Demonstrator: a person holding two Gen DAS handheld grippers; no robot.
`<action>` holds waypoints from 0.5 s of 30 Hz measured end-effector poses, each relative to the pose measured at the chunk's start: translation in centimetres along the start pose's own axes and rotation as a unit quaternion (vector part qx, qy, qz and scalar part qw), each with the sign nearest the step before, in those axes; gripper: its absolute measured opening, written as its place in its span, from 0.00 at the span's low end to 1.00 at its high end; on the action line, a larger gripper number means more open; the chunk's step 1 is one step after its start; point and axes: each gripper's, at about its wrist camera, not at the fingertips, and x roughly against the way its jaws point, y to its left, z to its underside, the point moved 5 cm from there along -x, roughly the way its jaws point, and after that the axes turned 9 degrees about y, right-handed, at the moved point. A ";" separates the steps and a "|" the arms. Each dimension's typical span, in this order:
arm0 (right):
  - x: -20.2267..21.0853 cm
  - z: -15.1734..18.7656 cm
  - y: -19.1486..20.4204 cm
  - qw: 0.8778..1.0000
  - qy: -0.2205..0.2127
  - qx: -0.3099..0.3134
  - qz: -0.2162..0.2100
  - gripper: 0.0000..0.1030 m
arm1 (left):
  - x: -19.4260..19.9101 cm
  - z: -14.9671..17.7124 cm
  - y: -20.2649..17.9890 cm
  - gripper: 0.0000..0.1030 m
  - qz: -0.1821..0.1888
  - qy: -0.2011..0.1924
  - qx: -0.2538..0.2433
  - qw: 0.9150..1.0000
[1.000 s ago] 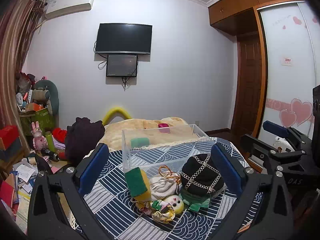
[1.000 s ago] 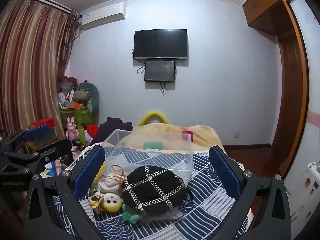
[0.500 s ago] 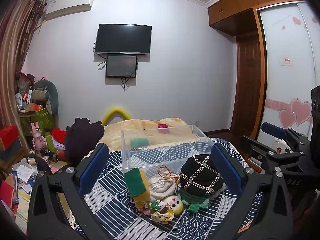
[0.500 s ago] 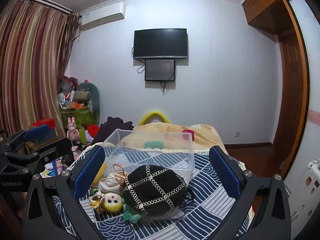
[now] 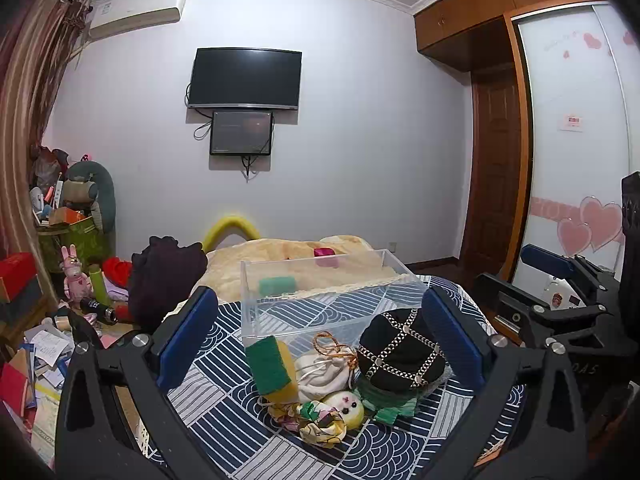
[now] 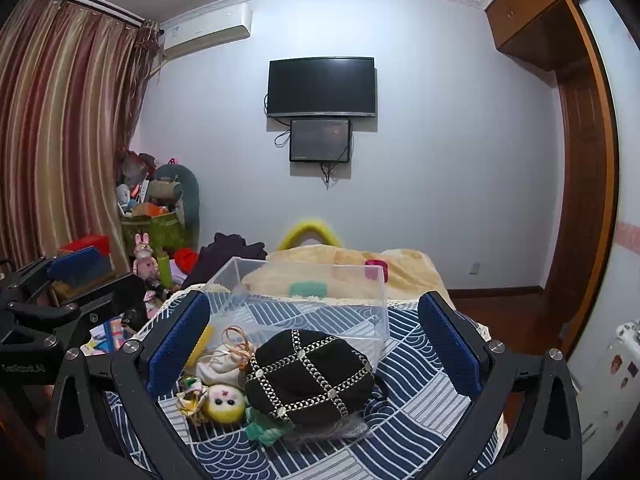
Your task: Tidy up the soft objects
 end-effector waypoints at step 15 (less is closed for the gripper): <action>0.1 0.0 0.1 1.000 0.000 -0.001 0.000 1.00 | -0.1 -0.1 -0.2 1.00 0.001 0.000 -0.001 1.000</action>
